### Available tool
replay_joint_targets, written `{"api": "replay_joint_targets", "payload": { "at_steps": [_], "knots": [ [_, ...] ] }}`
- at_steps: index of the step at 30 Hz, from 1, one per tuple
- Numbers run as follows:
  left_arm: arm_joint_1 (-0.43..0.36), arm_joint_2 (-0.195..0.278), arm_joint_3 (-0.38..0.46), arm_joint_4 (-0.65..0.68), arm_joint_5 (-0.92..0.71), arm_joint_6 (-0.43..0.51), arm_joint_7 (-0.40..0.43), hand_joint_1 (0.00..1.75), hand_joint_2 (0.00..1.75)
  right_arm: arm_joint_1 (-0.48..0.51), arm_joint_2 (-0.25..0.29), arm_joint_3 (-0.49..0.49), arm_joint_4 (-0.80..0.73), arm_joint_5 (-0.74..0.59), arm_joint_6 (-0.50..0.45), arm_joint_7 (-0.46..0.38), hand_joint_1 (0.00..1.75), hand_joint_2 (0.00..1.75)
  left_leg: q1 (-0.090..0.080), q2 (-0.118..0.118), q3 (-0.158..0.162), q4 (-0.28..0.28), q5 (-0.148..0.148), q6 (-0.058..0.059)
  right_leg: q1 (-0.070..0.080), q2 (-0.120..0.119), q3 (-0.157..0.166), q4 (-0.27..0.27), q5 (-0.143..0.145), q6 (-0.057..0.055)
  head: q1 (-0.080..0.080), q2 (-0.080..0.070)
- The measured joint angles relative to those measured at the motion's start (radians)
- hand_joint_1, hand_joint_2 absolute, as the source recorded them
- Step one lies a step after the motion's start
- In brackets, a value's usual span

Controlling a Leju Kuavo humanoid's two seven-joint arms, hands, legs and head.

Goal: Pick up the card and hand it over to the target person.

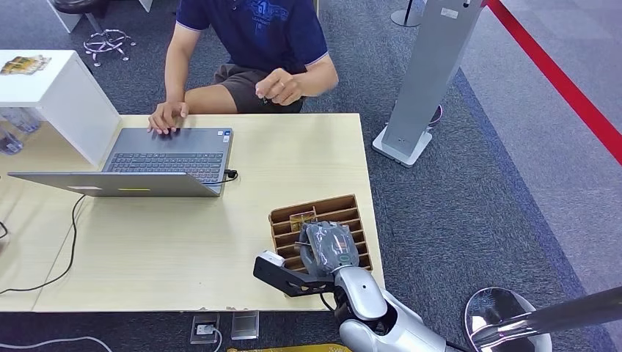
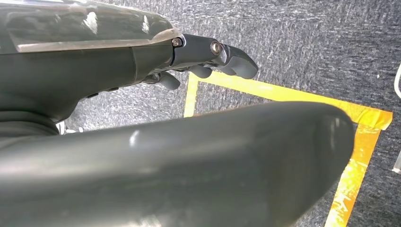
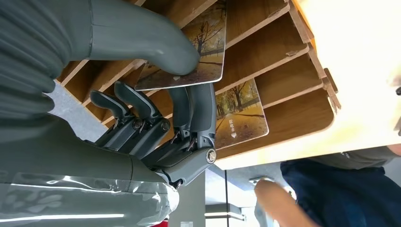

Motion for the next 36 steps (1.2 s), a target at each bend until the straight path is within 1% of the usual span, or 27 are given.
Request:
{"api": "replay_joint_targets", "payload": {
  "at_steps": [6,9,11,15,18,23,26,31,34,36],
  "knots": [
    [0.000,0.001,-0.008,0.000,-0.005,-0.010,-0.006,0.00,0.00,-0.085,-0.035,-0.013,-0.155,0.036,-0.030,-0.012,1.75,1.75,0.000,0.001,-0.002,0.002,0.000,0.000,0.000,0.001,-0.003,0.002,0.000,0.000,0.000,0.000],
    [-0.001,0.001,-0.016,0.001,-0.012,-0.017,-0.009,0.00,0.00,-0.145,-0.026,-0.023,-0.186,0.042,-0.028,-0.022,1.75,1.75,-0.001,0.002,-0.003,0.003,0.000,0.000,-0.001,0.002,-0.004,0.003,0.000,0.000,0.000,0.000],
    [-0.001,0.000,-0.021,0.001,-0.017,-0.023,-0.012,0.00,0.00,-0.195,-0.007,-0.023,-0.165,0.042,-0.022,-0.033,1.75,1.75,-0.001,0.003,-0.003,0.003,0.000,0.000,-0.001,0.003,-0.004,0.003,0.000,0.000,0.000,0.000],
    [-0.003,-0.001,-0.038,0.004,-0.034,-0.038,-0.019,0.00,0.00,-0.304,0.057,-0.011,-0.001,0.027,-0.027,-0.077,1.75,1.75,0.000,0.004,-0.001,0.002,0.000,0.000,-0.001,0.004,-0.003,0.003,0.002,-0.001,0.000,0.000],
    [-0.005,-0.001,-0.047,0.007,-0.039,-0.039,-0.016,0.00,0.00,-0.354,0.097,-0.001,0.134,0.011,-0.044,-0.116,1.75,1.75,0.000,0.004,0.000,0.000,0.001,0.000,0.000,0.004,-0.001,0.001,0.002,-0.001,0.000,0.000],
    [-0.008,0.010,-0.065,0.008,-0.045,-0.046,-0.012,0.00,0.00,-0.443,0.188,0.045,0.416,0.007,-0.102,-0.189,1.75,1.75,0.000,0.006,0.002,-0.001,0.001,0.000,0.000,0.006,0.000,0.001,0.003,-0.001,0.000,0.000],
    [-0.009,0.013,-0.075,0.009,-0.050,-0.050,-0.014,0.00,0.00,-0.466,0.234,0.070,0.560,0.016,-0.137,-0.219,1.75,1.75,0.000,0.007,0.003,-0.002,0.001,-0.001,0.000,0.007,0.000,0.000,0.003,-0.001,0.000,0.000],
    [-0.010,0.008,-0.073,0.011,-0.042,-0.045,-0.016,0.00,0.00,-0.481,0.297,0.098,0.724,0.024,-0.171,-0.270,1.75,1.75,0.000,0.005,0.004,-0.003,0.001,-0.001,0.000,0.005,0.002,-0.001,0.003,-0.001,0.000,0.000],
    [-0.009,-0.002,-0.060,0.011,-0.026,-0.031,-0.024,0.00,0.00,-0.494,0.336,0.112,0.799,0.029,-0.184,-0.301,1.75,1.75,0.000,0.004,0.003,-0.002,0.001,0.000,0.000,0.004,0.002,0.000,0.002,-0.001,0.000,0.000],
    [-0.009,-0.004,-0.055,0.010,-0.021,-0.027,-0.027,0.00,0.00,-0.500,0.351,0.117,0.823,0.031,-0.188,-0.309,1.75,1.75,0.000,0.003,0.002,-0.001,0.001,0.000,0.000,0.004,0.001,0.000,0.002,-0.001,0.000,0.000]
  ]
}}
